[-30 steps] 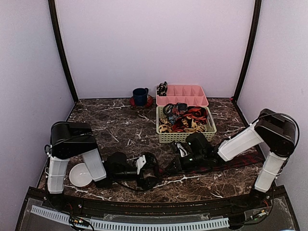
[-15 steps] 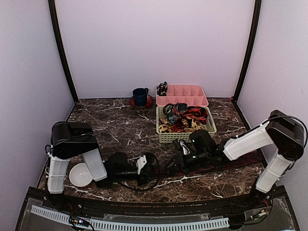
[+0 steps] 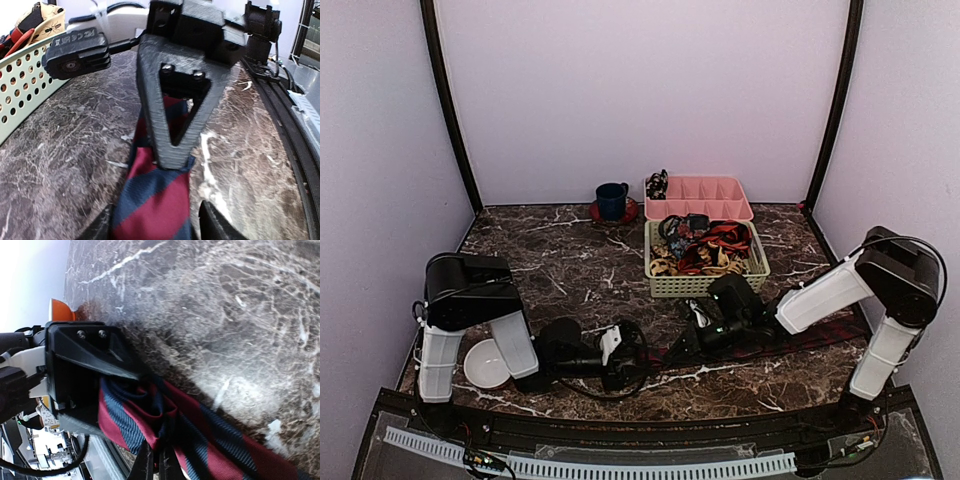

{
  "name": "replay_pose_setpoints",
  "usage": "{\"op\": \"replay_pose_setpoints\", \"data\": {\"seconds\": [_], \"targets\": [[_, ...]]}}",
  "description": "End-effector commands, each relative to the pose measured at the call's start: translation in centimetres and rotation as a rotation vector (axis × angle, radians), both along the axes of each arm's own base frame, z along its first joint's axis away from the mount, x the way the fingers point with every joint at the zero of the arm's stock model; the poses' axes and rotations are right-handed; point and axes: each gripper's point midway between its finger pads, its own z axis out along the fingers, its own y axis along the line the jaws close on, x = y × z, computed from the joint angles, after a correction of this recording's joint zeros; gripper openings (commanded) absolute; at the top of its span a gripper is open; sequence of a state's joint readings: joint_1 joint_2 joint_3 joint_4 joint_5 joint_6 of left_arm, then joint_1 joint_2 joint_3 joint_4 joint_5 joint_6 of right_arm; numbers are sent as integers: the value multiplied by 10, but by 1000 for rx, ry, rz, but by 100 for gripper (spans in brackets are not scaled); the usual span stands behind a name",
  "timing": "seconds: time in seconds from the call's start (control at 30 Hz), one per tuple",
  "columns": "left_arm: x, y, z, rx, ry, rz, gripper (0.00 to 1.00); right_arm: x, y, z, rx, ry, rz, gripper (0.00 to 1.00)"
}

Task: Roll the ties
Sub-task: Roll the tie at the center of the board.

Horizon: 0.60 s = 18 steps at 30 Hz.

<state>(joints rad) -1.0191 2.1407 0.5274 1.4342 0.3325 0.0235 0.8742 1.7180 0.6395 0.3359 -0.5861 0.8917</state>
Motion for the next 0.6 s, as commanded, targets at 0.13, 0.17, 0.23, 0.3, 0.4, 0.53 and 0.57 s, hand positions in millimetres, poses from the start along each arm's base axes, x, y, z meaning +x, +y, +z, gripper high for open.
{"op": "replay_pose_setpoints", "data": {"seconds": [0.13,0.17,0.23,0.3,0.4,0.53,0.57], "targets": [[-12,26,-22,64,96,-6,71,-4,-23,-50,-142,43,-19,0],[-11,26,-24,66,93,-6,71,-4,-25,-53,-154,46,-24,0],[-10,22,-27,70,88,-17,71,-5,-28,-58,-169,53,-25,0],[-11,16,-31,78,90,-46,67,-6,-29,-60,-180,51,-22,0],[-13,9,-26,57,81,-77,56,-6,-32,-61,-196,45,-18,0],[-16,-2,-9,3,65,-105,44,-7,-30,-60,-190,43,-3,0],[-19,-7,-8,3,57,-117,43,-8,-29,-60,-189,43,1,0]]}}
